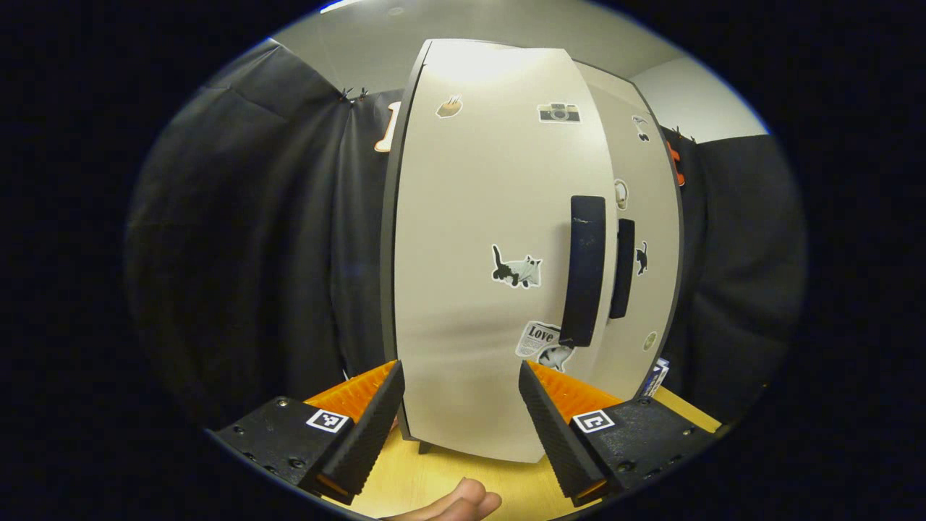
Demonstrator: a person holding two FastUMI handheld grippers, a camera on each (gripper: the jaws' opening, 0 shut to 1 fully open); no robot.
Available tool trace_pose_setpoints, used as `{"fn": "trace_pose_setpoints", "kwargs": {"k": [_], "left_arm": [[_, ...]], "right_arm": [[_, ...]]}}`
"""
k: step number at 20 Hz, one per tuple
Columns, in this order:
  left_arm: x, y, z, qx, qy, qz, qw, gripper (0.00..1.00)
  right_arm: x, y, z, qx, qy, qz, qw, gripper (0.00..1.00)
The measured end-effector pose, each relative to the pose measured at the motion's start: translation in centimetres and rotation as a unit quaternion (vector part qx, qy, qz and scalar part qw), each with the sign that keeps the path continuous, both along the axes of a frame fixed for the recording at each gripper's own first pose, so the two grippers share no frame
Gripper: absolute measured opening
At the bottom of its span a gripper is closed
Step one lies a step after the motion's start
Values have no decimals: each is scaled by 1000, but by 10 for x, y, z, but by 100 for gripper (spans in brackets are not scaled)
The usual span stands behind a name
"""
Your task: Grab one shoe with the right hand and put it into the shoe cabinet, grab the other shoe with the left hand and put it into the shoe cabinet; then close the right door with the right hand and the left door with the left hand.
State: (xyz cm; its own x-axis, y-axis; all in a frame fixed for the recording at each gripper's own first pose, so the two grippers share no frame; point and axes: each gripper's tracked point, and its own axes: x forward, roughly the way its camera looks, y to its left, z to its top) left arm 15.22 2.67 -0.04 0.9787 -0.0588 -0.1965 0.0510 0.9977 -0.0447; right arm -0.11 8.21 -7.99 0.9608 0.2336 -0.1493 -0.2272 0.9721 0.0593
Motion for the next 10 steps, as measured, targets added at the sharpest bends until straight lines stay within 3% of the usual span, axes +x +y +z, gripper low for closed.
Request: {"fn": "trace_pose_setpoints", "kwargs": {"k": [7, 10], "left_arm": [[-48, 14, -1, -12, 0, 20, 1000, 97], [-70, 13, 5, -12, -13, 18, 1000, 97]], "right_arm": [[-1, 4, -8, 7, 6, 0, 1000, 96], [2, 1, -13, 21, 18, -9, 1000, 99]]}}
